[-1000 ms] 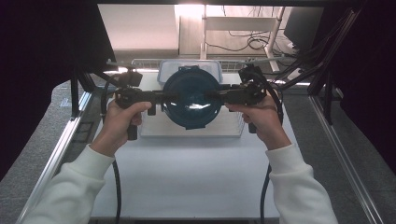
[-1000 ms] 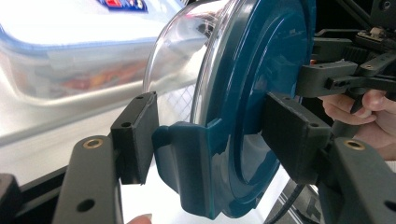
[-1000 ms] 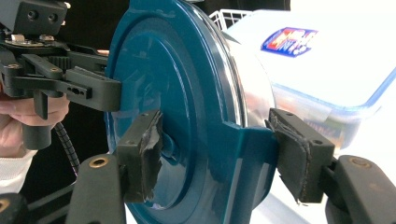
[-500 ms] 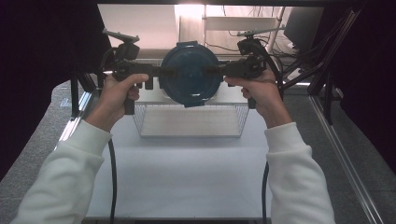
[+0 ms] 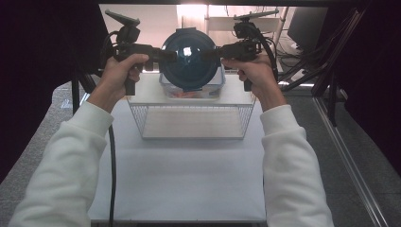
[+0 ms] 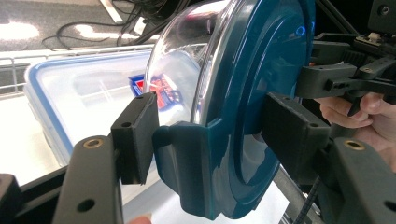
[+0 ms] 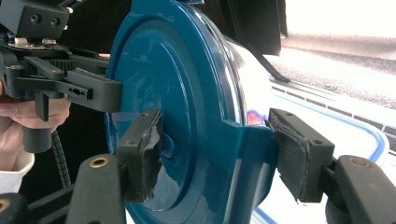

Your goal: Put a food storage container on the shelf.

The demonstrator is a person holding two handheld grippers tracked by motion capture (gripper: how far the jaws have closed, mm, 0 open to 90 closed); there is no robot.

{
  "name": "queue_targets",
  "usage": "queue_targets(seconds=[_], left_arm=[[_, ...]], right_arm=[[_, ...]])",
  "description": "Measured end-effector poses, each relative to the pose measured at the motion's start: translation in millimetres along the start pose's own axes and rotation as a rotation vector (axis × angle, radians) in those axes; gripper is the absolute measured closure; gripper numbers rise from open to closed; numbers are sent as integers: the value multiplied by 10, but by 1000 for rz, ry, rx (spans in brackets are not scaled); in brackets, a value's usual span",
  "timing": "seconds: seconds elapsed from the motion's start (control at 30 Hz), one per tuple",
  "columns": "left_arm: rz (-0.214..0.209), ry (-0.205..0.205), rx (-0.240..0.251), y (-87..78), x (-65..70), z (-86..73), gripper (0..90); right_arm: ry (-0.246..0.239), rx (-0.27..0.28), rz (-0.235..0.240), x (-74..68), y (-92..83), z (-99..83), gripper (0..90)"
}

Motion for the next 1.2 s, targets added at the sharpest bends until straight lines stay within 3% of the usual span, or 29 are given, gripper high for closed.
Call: queue_targets(seconds=[0.2,0.5,0.63,0.93,1.07,1.2], left_arm=[[24,-4,-22,63,-59,79,370],[4,-40,-19,197,-208,94,374],[-5,-63,-10,268,-280,104,366],[-26,-168,-11,461,-465,132,333],[-23,-201,20,514,-520,141,323],[-8,-173,38,527,-518,150,315]], right_arm=[[39,-3,22,119,70,35,369],[97,-15,15,272,153,21,369],[159,0,29,353,195,53,366],[349,27,59,632,345,80,362],[399,42,51,694,392,81,361],[399,49,46,696,398,86,356]])
Point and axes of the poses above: each handheld gripper's, and its own axes: y roughly forward along the jaws, z roughly out of its top, x roughly to its right, the point moved 8 cm from there along y, roughly forward along the jaws, and after that the axes turned 8 degrees about y, right-handed, at the moved point
